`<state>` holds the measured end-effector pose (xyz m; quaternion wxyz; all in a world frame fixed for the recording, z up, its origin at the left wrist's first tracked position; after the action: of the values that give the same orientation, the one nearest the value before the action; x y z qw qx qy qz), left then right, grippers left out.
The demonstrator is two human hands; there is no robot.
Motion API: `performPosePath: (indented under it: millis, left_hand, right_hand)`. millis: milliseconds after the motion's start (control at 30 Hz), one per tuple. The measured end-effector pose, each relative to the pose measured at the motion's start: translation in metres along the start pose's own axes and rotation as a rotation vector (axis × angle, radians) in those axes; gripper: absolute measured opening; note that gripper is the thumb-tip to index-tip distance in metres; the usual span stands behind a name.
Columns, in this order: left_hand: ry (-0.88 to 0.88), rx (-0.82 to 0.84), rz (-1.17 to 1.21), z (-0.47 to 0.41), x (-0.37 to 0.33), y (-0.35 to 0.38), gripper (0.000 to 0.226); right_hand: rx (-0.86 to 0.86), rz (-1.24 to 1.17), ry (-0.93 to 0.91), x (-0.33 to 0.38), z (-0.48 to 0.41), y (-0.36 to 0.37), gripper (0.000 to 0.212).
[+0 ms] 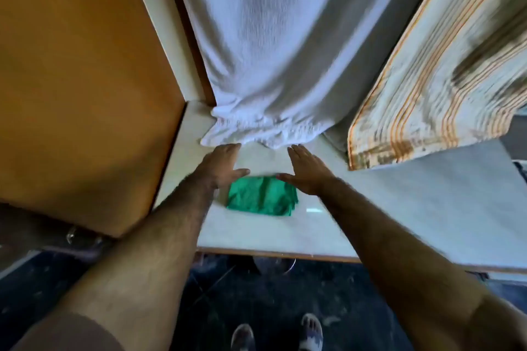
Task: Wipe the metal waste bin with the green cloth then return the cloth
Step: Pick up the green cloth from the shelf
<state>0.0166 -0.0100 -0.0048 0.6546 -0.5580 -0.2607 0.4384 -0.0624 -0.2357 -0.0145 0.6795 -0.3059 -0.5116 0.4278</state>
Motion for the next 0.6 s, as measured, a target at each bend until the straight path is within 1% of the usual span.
performPosePath:
  millis: [33,100,167,233,300,367,400,433,500,533,600]
  left_hand:
    - [-0.018,0.065,0.001,0.0,0.001,0.019,0.086]
    - [-0.035,0.133,0.031,-0.002,0.005,0.049,0.082]
    - [-0.063,0.164,0.066,0.002,0.005,0.072,0.079]
    - [-0.082,0.168,0.09,0.0,0.005,0.089,0.079]
    - [-0.102,0.153,0.071,-0.002,0.006,0.1,0.083]
    - [-0.139,0.135,0.067,-0.004,0.008,0.107,0.084]
    - [-0.16,0.135,0.084,-0.006,0.008,0.108,0.08]
    - [-0.174,0.135,0.118,-0.007,0.01,0.109,0.071]
    - [-0.206,0.143,0.247,-0.007,0.011,0.111,0.049]
    - [-0.222,0.15,0.323,-0.005,0.012,0.113,0.041]
    - [-0.241,0.154,0.458,0.003,0.013,0.116,0.033]
  right_hand:
    - [0.041,-0.029,0.035,-0.003,-0.003,0.019,0.089]
    - [0.074,-0.098,0.082,-0.012,-0.008,0.048,0.078]
    - [0.082,-0.168,0.132,-0.018,-0.009,0.07,0.072]
    - [0.079,-0.207,0.153,-0.024,-0.012,0.084,0.075]
    - [0.06,-0.165,0.153,-0.027,-0.016,0.094,0.085]
    - [0.03,-0.139,0.178,-0.03,-0.021,0.097,0.089]
    - [0.027,-0.135,0.195,-0.03,-0.023,0.097,0.086]
    - [0.027,-0.116,0.204,-0.031,-0.025,0.095,0.078]
    - [0.022,-0.097,0.223,-0.032,-0.027,0.091,0.058]
    - [0.01,-0.131,0.237,-0.032,-0.025,0.091,0.051]
    - [-0.033,-0.264,0.261,-0.033,-0.017,0.09,0.04]
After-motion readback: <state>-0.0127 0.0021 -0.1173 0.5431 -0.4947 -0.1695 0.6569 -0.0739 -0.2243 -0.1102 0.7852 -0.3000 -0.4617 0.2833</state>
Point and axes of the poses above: each hand's wrist, its own z-axis away from the middle knuckle, its own y-axis out of the palm, x = y × z, the point moved 2 cm from there along -z, towards the middle knuckle, and after that the axes turned 10 degrees about -z, right-handed, at the moved point
